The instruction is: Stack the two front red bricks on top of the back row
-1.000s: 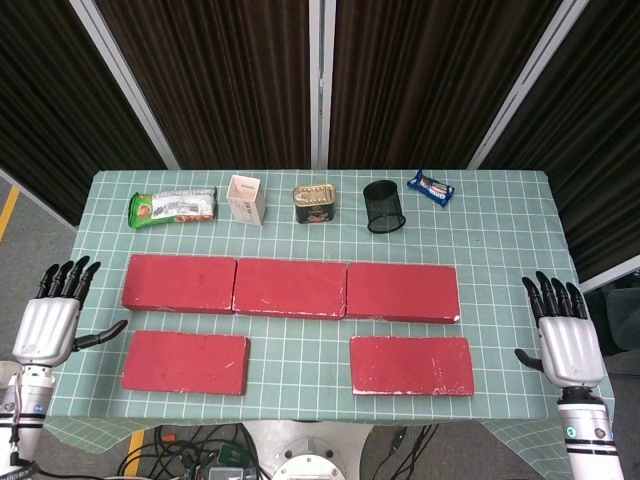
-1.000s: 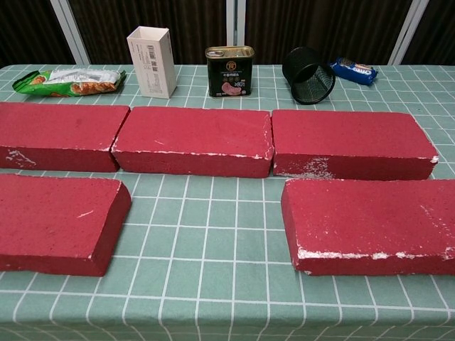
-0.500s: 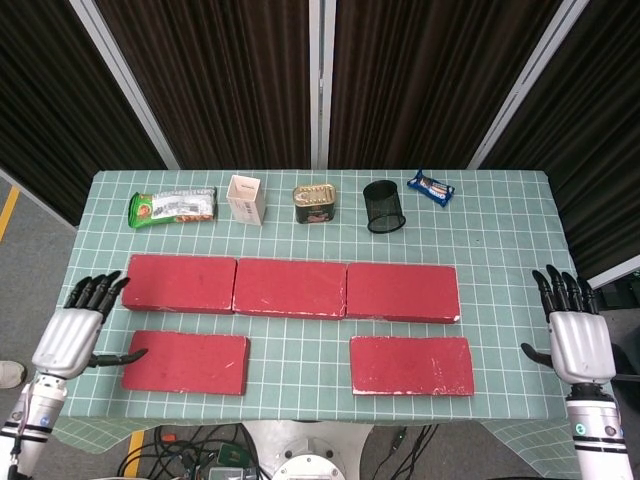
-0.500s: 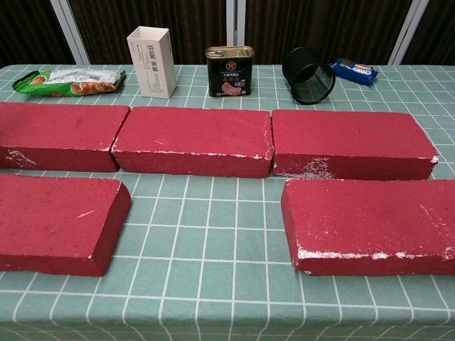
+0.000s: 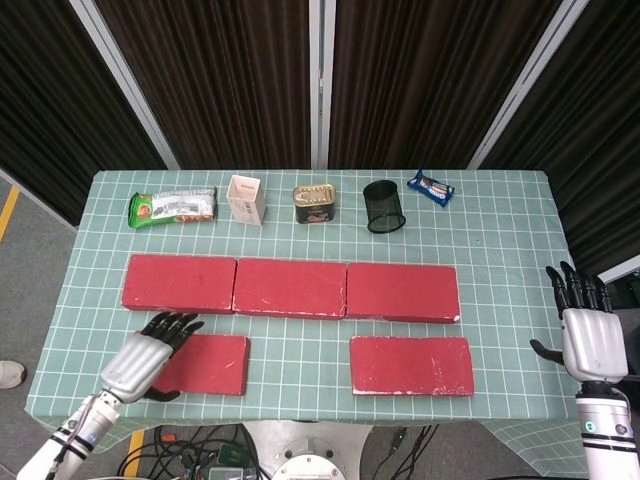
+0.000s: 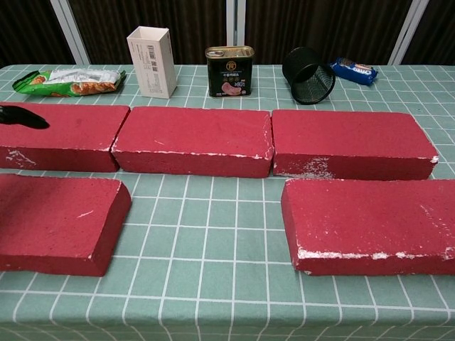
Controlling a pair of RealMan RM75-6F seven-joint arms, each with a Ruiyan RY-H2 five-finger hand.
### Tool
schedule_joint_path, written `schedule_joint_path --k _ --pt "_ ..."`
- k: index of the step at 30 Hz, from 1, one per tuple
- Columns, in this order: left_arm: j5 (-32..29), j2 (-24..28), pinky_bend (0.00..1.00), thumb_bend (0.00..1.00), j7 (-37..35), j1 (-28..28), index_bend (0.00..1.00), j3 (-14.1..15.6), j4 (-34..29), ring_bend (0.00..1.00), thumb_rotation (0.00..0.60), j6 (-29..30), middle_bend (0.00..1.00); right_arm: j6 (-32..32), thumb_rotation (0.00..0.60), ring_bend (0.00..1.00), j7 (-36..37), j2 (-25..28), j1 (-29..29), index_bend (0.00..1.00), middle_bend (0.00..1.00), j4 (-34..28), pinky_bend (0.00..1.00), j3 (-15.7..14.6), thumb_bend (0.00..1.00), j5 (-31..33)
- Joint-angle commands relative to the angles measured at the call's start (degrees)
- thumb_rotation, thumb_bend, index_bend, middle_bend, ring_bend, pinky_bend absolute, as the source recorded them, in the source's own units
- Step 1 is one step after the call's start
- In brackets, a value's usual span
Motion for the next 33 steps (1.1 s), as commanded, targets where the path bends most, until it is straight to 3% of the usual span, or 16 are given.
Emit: schedule_joint_path --k 1,17,33 --pt "-1.22 -1.52 0.00 0.00 1.22 -0.99 0.00 -0.09 -0.82 0.00 0.600 -1.14 0.00 0.03 0.600 0.00 0.17 0.09 -0.04 0.00 0.00 0.14 0.00 0.00 0.00 0.02" --pt "-13.16 -8.93 0.00 0.00 5.48 -6.47 0.00 -2.47 3.27 0.00 0.600 -7.64 0.00 -0.11 0.600 0.00 -0.22 -0.75 0.07 0.00 0.00 0.48 0.00 -0.22 0.00 0.08" --pt "-17.85 -9.35 0.00 0.00 6.32 -8.00 0.00 -1.26 3.34 0.00 0.600 -7.42 0.00 0.36 0.600 0.00 -0.30 -0.94 -0.08 0.00 0.00 0.87 0.00 -0.35 0.00 -0.43"
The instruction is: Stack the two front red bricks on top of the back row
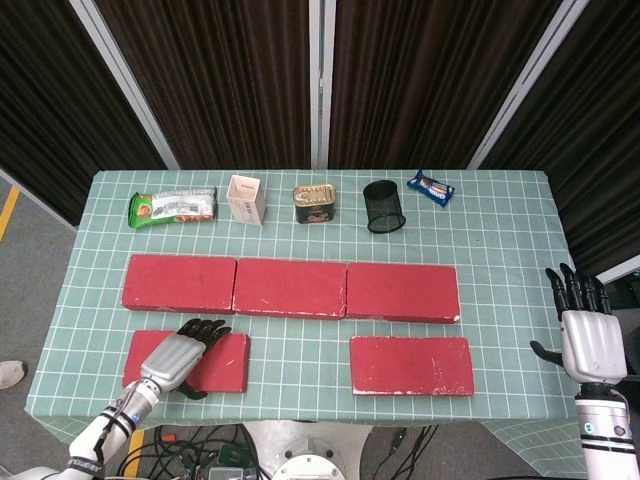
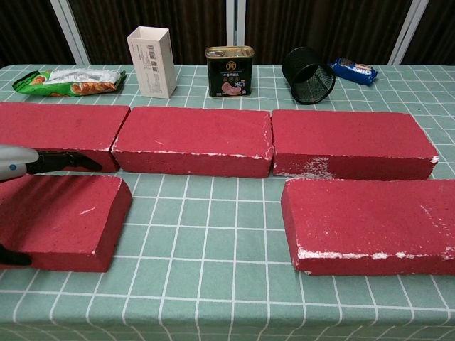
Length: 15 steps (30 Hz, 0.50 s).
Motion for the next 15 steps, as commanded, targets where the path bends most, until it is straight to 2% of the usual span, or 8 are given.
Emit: schedule_joint_path --k 1,15 --pt "-0.44 0.11 0.00 0.00 0.04 -0.13 0.00 0.31 -0.04 0.00 0.600 0.17 0.00 -0.11 0.600 0.00 0.03 -0.09 0.06 0.00 0.00 0.12 0.00 0.02 0.00 0.07" --pt "-2.74 -0.37 0.00 0.00 -1.97 -1.11 0.00 0.66 1.48 0.00 0.594 -0.23 0.00 -0.10 0.600 0.00 0.19 -0.48 0.03 0.00 0.00 0.55 0.00 -0.03 0.00 0.03"
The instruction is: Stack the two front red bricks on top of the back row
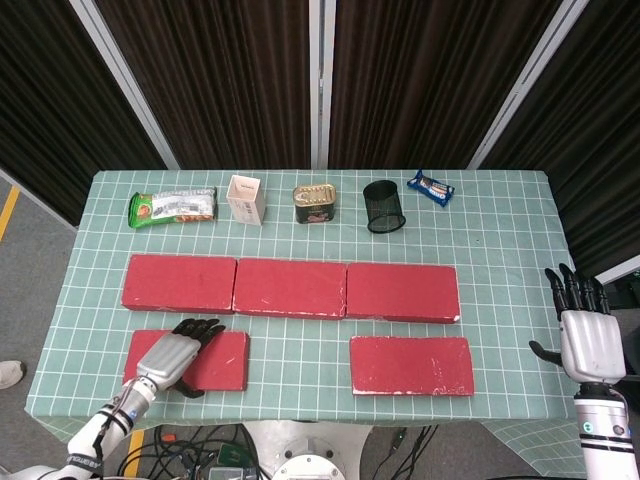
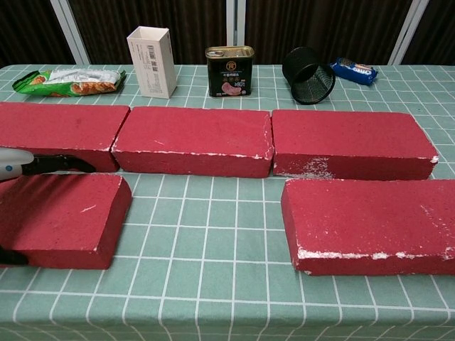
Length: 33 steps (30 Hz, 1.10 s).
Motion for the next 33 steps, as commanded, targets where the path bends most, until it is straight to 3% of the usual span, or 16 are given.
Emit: schedule_joint_path --k 1,20,33 --pt "-0.47 -0.11 0.00 0.00 -0.15 -0.27 0.00 0.13 0.29 0.00 0.592 -0.31 0.00 -0.03 0.600 0.00 -0.09 -0.03 0.01 0.00 0.00 0.02 0.00 -0.02 0.00 0.03" --pt "-2.93 -1.24 0.00 0.00 1.92 -1.06 0.00 1.08 0.86 0.00 0.600 1.57 0.07 0.97 0.600 0.00 0.03 -0.12 -0.26 0.00 0.00 0.17 0.00 0.44 0.00 0.00" --pt "2.48 -0.28 0.00 0.00 1.60 0.48 0.08 1.41 -1.54 0.00 0.600 6.37 0.13 1.56 0.600 0.00 0.77 0.07 -0.63 0.00 0.00 -0.03 0.00 0.52 0.00 -0.52"
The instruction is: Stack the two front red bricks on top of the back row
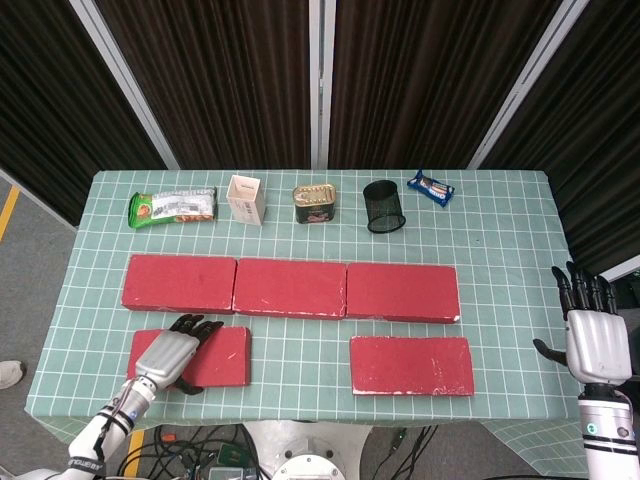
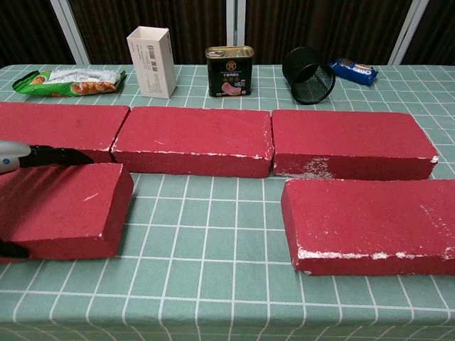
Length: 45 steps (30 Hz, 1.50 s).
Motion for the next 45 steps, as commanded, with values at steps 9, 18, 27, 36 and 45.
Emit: schedule_joint_path --k 9,18,27,36,45 --pt "4.07 5.33 0.00 0.02 2.49 0.08 0.09 -0.45 -7.01 0.00 0.600 3.10 0.14 0.21 0.600 0.00 0.82 0.35 -0.25 0.00 0.00 0.09 0.00 0.21 0.00 0.07" --pt "-3.71 11.67 0.00 0.03 2.13 -6.04 0.09 -7.19 -7.85 0.00 0.600 -1.19 0.14 0.42 0.600 0.00 1.77 0.74 -0.55 0.00 0.00 0.35 0.00 0.40 0.00 0.24" --pt "-15.90 10.43 0.00 0.03 -0.01 -16.24 0.09 -12.57 0.06 0.00 0.600 -12.46 0.17 0.81 0.600 0.00 1.93 1.08 -0.79 0.00 0.00 0.31 0.00 0.55 0.00 0.15" --pt "-23.16 5.01 0.00 0.03 0.90 -22.98 0.09 -11.99 8.71 0.00 0.600 -16.81 0.19 0.76 0.600 0.00 2.52 0.97 -0.89 0.00 0.00 1.11 0.00 0.74 0.00 0.51" --pt "-26.48 2.60 0.00 0.03 4.27 -27.96 0.09 -10.39 10.30 0.00 0.600 -17.05 0.19 0.18 0.600 0.00 3.58 1.13 -0.71 0.00 0.00 1.73 0.00 1.13 0.00 1.10"
